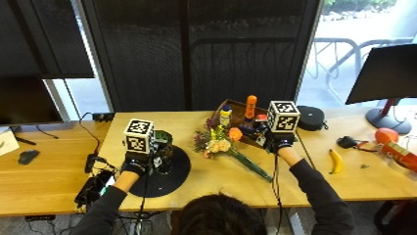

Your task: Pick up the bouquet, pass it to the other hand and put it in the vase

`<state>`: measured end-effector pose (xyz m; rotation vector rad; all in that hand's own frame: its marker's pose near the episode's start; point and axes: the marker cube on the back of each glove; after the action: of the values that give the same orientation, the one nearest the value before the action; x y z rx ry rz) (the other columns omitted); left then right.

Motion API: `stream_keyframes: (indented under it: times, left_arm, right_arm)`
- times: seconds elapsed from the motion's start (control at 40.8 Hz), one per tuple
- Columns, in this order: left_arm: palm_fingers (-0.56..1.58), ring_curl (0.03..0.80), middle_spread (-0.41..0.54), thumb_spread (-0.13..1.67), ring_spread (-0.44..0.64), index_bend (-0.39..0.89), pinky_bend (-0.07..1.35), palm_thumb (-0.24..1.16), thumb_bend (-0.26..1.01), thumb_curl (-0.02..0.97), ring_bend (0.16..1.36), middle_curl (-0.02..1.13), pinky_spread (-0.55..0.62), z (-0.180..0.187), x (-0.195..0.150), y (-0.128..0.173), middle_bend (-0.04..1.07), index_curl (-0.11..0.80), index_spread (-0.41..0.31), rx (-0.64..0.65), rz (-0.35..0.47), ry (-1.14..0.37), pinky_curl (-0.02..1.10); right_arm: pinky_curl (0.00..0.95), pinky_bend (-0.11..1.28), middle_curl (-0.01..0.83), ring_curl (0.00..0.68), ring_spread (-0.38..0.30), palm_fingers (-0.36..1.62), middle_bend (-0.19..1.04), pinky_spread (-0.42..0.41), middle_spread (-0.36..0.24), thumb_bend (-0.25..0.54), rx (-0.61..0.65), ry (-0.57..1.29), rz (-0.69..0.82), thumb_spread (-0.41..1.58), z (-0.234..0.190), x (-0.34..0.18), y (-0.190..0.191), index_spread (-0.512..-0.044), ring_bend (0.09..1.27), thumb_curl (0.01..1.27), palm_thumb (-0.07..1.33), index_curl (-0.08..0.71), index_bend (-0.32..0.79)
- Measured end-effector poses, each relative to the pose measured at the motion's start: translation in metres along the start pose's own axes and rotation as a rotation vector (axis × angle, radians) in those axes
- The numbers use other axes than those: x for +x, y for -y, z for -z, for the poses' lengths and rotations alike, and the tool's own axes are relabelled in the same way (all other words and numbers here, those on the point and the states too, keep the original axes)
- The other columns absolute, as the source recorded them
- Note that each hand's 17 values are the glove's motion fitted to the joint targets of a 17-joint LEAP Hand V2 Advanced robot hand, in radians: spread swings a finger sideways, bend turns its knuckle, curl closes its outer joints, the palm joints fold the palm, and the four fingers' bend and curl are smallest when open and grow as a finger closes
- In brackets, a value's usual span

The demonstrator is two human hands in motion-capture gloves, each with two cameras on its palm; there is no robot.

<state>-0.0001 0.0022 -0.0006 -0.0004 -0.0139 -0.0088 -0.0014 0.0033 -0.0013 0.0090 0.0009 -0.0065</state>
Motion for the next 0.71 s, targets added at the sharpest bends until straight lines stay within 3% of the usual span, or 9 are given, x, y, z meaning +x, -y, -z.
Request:
stream_keyframes:
  times: [0.025,0.098,0.245,0.441,0.711]
  left_arm:
    - [0.38,0.069,0.059,0.43,0.09,0.21,0.23,0.19,0.12,0.044,0.38,0.05,0.14,0.000,0.000,0.000,0.21,0.064,-0.027,0.000,0.001,0.003,0.05]
    - [0.30,0.116,0.103,0.63,0.16,0.24,0.20,0.21,0.12,0.066,0.40,0.10,0.24,0.001,0.000,-0.003,0.19,0.115,-0.032,0.003,0.005,0.018,0.09]
    - [0.21,0.153,0.166,0.88,0.26,0.22,0.18,0.23,0.10,0.105,0.42,0.15,0.35,0.002,0.003,-0.011,0.18,0.177,-0.025,-0.009,0.001,0.004,0.12]
    - [0.19,0.175,0.199,1.04,0.32,0.20,0.20,0.23,0.06,0.145,0.43,0.18,0.41,-0.002,0.004,-0.005,0.17,0.237,-0.023,-0.021,0.002,-0.010,0.16]
    - [0.15,0.194,0.231,1.13,0.38,0.19,0.21,0.23,0.01,0.189,0.43,0.21,0.45,-0.003,0.010,0.011,0.17,0.296,-0.023,0.014,0.007,-0.035,0.21]
  right_arm:
    - [0.063,0.30,0.073,0.064,-0.003,0.56,0.26,0.037,-0.032,0.168,0.003,0.001,0.002,0.43,0.000,0.000,-0.001,-0.179,0.36,0.04,0.26,0.060,0.21]
    - [0.119,0.30,0.113,0.123,-0.005,0.53,0.26,0.051,-0.049,0.181,0.014,0.007,0.016,0.64,-0.002,0.001,-0.003,-0.239,0.37,0.06,0.29,0.123,0.19]
    - [0.177,0.30,0.168,0.176,-0.006,0.51,0.24,0.066,-0.092,0.174,0.006,0.030,0.014,0.92,-0.009,0.010,0.000,-0.301,0.38,0.09,0.31,0.184,0.17]
    - [0.216,0.28,0.220,0.207,-0.001,0.50,0.23,0.074,-0.090,0.143,0.012,0.050,0.005,1.10,-0.009,0.008,0.014,-0.333,0.37,0.12,0.32,0.222,0.16]
    - [0.259,0.28,0.270,0.241,-0.005,0.47,0.21,0.078,-0.087,0.089,-0.022,0.071,0.050,1.20,-0.005,-0.015,0.016,-0.349,0.37,0.16,0.33,0.242,0.13]
